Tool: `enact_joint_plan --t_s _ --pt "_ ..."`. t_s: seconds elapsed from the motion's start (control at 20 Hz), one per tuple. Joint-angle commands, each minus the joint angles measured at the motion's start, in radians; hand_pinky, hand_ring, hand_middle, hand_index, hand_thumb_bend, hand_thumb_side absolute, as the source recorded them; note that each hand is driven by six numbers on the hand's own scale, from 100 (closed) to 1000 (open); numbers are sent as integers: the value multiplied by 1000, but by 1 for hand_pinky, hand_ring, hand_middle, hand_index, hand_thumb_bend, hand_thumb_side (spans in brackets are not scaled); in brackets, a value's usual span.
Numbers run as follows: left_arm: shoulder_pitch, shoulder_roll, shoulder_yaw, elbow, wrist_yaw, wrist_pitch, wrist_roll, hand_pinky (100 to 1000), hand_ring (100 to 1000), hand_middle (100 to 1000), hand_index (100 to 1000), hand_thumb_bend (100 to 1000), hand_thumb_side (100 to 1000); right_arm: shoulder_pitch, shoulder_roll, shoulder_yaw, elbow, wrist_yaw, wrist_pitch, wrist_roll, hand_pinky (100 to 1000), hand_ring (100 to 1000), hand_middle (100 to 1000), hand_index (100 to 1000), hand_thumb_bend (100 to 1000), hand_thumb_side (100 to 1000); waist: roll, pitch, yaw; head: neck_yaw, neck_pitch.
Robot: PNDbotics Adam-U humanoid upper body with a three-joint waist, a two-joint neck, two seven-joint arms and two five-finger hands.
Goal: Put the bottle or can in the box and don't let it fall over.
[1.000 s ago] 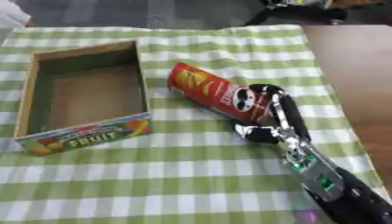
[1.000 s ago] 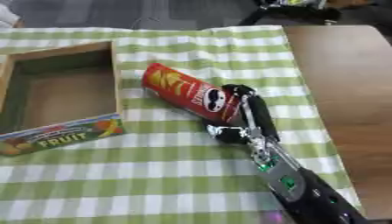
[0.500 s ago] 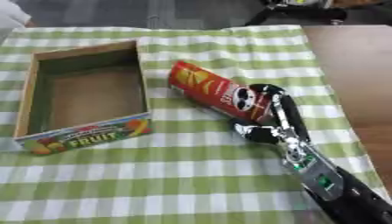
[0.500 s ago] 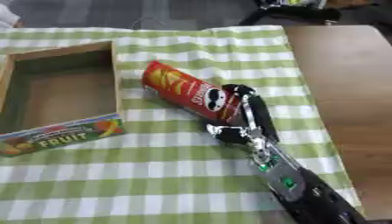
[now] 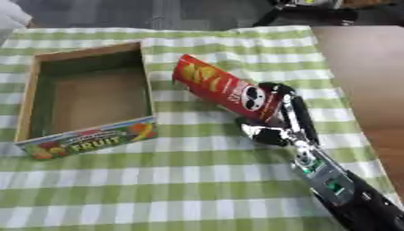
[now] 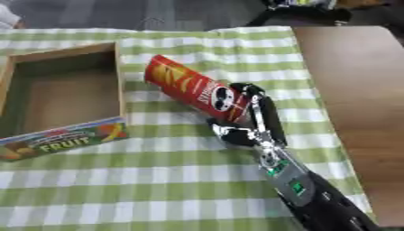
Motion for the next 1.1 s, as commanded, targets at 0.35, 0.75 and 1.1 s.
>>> enact_joint_plan --t_s 0.35,0.75,1.1 --pt "-4 21 11 -19 -3 0 -1 621 632 625 728 100 655 -11 -48 -9 -85 4 18 -3 100 310 180 367 484 100 -1 -17 -5 3 -9" --pt "0 25 12 -19 -6 0 -1 621 632 625 728 100 653 -10 -80 -11 -169 0 76 40 100 305 177 362 481 100 -4 -29 -7 4 -4" --pt "2 28 11 -20 -10 -1 -3 622 632 625 728 100 651 -41 -120 -15 -262 -10 148 107 100 303 177 358 477 100 -6 -41 -8 3 1"
